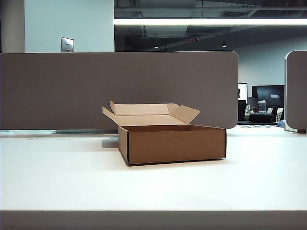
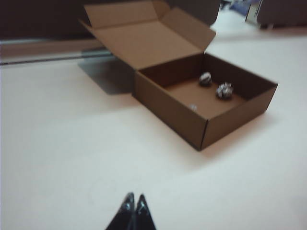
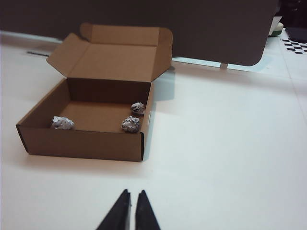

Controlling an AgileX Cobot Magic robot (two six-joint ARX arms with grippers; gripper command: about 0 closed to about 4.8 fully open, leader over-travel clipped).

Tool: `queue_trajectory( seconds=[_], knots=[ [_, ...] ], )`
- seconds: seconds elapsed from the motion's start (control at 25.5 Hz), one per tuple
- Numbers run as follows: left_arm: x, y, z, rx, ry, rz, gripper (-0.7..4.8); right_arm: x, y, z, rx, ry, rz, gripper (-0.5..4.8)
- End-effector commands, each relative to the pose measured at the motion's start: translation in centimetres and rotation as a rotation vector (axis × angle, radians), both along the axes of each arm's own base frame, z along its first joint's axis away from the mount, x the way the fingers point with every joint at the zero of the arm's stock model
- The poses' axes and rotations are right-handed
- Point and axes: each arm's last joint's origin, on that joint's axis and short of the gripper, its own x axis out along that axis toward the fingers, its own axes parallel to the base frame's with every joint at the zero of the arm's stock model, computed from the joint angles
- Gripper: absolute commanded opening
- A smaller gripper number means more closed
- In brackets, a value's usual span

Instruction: Pick up all the paper balls on the table and put them in the paper box.

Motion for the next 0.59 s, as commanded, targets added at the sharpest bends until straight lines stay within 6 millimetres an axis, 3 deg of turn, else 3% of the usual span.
queue_trajectory(
  seconds=[0.04,0.59],
  knots=[
    [0.0,0.0,0.1,-0.014,-0.028,-0.001,-0.06,-0.1,0.0,-0.5,0.028,-0.029,0.001,0.31],
    [1.2,-0.5,-4.1,0.017,0.0,0.045,-0.06,1.4,0.5,-4.5,0.023,-0.021,-0.012,0.31]
  ],
)
